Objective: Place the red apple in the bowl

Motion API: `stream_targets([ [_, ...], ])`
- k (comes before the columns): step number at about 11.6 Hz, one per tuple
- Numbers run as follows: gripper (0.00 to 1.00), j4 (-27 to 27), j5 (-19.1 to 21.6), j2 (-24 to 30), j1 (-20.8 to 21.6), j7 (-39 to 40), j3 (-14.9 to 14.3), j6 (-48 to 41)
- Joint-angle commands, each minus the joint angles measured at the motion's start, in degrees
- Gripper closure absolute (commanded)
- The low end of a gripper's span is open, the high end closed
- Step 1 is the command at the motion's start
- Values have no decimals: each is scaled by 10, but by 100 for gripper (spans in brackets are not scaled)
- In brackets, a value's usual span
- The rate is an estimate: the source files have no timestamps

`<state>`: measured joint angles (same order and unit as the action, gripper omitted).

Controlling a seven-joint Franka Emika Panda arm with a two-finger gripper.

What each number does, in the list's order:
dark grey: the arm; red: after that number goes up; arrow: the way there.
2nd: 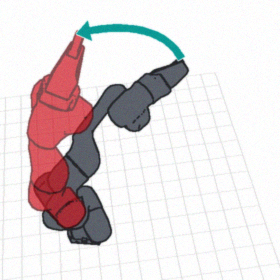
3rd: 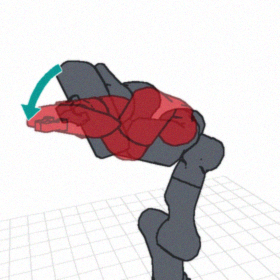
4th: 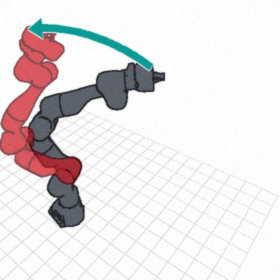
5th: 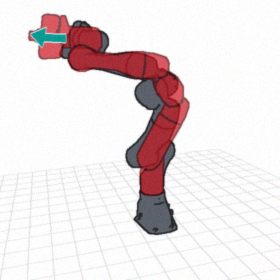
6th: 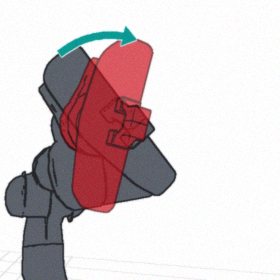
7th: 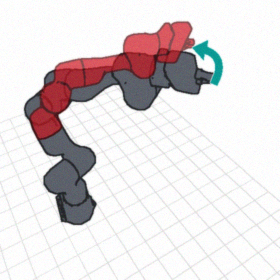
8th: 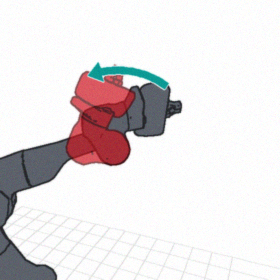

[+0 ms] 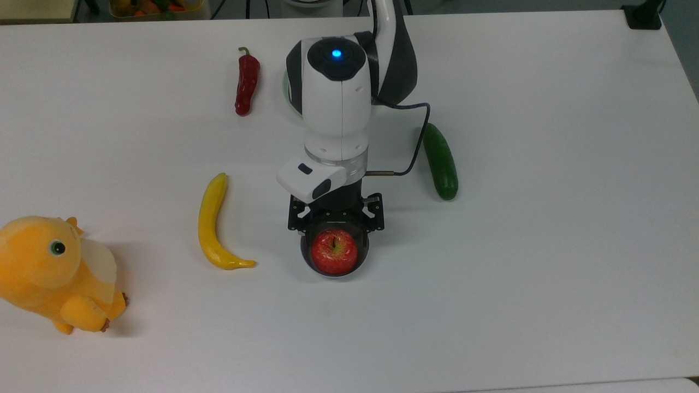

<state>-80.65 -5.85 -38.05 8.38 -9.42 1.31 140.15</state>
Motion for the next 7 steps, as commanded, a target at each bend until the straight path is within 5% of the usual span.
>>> stream_targets([
  [1,0,-27,0,85,-1,2,-3,-24],
  [7,0,-72,6,285,-11,0,-3,-283],
])
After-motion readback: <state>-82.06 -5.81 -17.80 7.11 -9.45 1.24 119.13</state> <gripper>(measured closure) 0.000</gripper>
